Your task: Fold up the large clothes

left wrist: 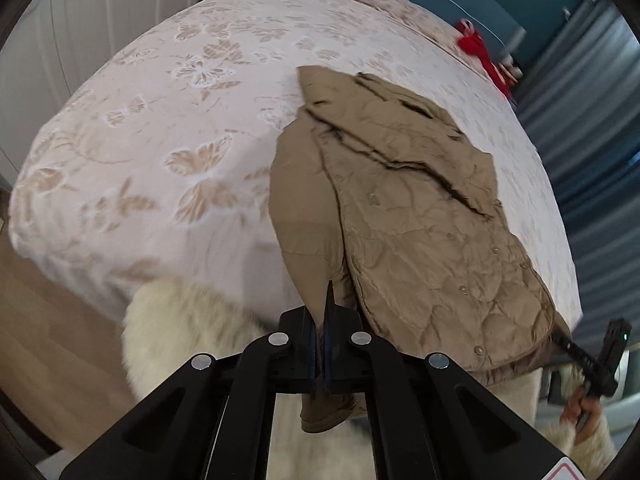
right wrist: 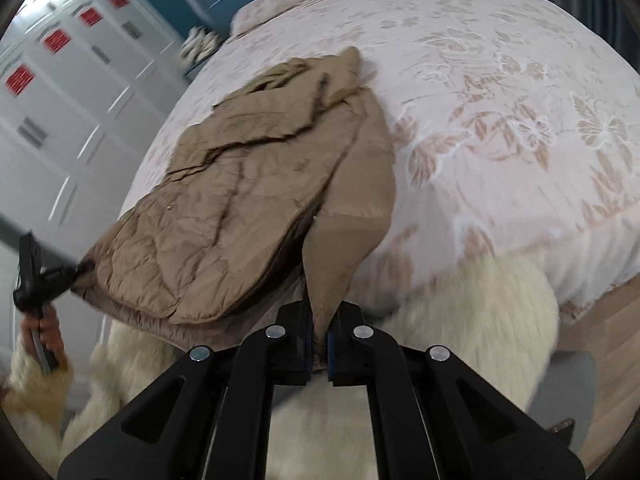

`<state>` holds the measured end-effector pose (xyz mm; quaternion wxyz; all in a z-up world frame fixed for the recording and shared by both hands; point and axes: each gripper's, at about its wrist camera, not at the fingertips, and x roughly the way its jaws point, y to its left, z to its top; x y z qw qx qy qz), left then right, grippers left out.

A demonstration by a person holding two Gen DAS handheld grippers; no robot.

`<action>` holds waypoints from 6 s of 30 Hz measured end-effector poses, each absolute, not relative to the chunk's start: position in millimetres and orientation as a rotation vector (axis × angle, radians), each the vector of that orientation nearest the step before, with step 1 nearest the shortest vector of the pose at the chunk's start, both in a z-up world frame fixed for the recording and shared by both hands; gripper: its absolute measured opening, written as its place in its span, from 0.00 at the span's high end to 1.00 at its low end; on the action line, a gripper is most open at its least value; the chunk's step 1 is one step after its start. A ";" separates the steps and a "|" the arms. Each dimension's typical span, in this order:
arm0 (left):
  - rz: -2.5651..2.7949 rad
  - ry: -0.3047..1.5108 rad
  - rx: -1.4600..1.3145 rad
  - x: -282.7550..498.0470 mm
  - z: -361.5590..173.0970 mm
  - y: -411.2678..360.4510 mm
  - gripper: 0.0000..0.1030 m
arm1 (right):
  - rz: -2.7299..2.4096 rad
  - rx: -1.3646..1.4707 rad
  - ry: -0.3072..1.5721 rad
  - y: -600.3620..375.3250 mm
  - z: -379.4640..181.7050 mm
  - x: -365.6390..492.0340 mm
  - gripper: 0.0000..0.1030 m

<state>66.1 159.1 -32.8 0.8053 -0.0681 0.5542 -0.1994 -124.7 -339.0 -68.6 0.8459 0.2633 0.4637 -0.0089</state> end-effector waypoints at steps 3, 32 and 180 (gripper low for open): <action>-0.448 1.161 -0.139 38.5 1.4 167.2 1.00 | -0.011 0.538 0.957 -327.9 -43.5 -148.8 0.97; -0.221 0.947 -0.124 307.3 -26.5 81.8 0.99 | -0.184 0.551 0.602 -415.5 -31.9 144.9 0.97; -0.077 0.785 0.123 338.0 -196.6 -130.9 0.66 | -0.168 0.360 0.755 -269.4 -201.9 295.6 1.00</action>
